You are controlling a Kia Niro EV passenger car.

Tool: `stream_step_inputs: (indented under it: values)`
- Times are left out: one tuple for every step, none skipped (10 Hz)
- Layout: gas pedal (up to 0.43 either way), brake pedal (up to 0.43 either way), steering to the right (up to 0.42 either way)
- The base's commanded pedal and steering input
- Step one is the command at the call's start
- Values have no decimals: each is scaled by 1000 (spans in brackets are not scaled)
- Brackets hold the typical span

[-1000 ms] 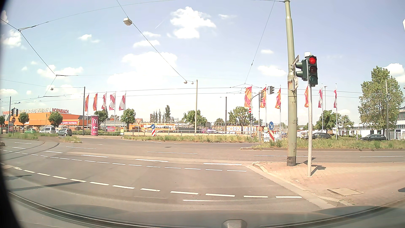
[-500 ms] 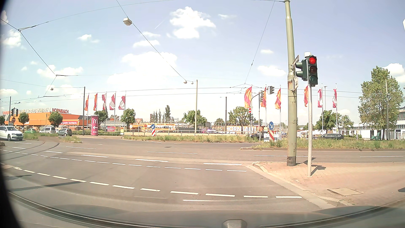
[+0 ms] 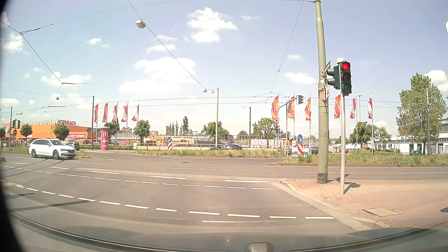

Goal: Follow the waypoints while adhering to traffic rules and regulations

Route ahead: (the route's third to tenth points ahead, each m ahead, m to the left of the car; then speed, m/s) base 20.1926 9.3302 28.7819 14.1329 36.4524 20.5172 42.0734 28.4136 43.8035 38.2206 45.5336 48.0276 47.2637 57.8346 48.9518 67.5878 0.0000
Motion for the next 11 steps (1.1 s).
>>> stream_step_inputs:
  values:
    - [0,348,-49]
    - [0,348,-48]
    - [0,348,-48]
    - [0,348,-49]
    - [0,348,-48]
    - [0,348,-49]
    - [0,348,-48]
    - [0,348,-49]
    - [0,348,-48]
    - [0,348,-48]
    - [0,348,-49]
